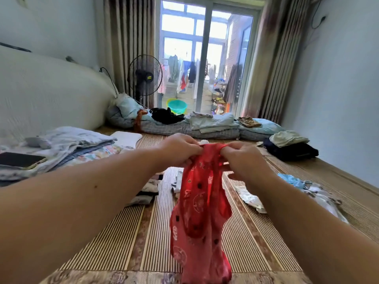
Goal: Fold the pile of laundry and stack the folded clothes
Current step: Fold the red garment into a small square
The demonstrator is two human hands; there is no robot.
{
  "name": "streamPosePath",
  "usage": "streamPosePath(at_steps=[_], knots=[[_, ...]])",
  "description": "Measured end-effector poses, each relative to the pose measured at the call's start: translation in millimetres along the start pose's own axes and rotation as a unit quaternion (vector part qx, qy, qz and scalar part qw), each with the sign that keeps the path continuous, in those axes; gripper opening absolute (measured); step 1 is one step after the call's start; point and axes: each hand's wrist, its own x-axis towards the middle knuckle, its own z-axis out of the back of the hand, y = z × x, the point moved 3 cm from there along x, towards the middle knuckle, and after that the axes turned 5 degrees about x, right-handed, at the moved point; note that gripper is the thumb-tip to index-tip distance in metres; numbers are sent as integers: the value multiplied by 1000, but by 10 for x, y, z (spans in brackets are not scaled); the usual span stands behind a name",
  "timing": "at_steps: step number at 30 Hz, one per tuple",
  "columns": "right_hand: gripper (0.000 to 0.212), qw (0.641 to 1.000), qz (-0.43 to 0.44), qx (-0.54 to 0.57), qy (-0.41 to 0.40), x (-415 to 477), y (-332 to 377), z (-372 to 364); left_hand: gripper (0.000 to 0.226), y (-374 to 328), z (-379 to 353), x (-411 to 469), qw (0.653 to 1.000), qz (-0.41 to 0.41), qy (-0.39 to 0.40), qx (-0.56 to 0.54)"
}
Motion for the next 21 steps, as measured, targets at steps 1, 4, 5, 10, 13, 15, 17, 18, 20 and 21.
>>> streamPosePath(at_steps=[1, 4, 5, 10, 13, 15, 17, 18, 20, 21], knots=[[18, 1000, -10, 27, 6, 27, 31, 5, 8, 30, 14, -18, 1000, -12, 0, -13], [21, 996, -37, 79, 31, 80, 150, 7, 21, 97, -9, -60, 999, -38, 15, -32], [22, 994, -43, 96, 37, 95, 182, 7, 21, 102, -48, -83, 998, -41, 26, -41], [22, 987, -52, 138, 58, 137, 337, 77, 41, 166, -264, -142, 993, -55, 35, -103], [29, 975, -58, 203, 75, 143, 392, 176, 39, 287, -335, -237, 998, 9, -1, -60], [32, 967, -56, 232, 87, 134, 430, 265, 59, 448, -442, -265, 989, 97, 39, -100], [33, 962, -48, 248, 106, 129, 459, 366, 89, 620, -590, -292, 965, 188, 86, -160], [34, 959, -41, 256, 118, 124, 469, 418, 102, 724, -671, -291, 952, 225, 102, -180], [39, 951, -30, 275, 137, 121, 468, 523, 122, 889, -850, -279, 915, 276, 161, -245], [42, 947, -29, 288, 143, 112, 462, 580, 124, 939, -948, -270, 891, 282, 197, -298]])
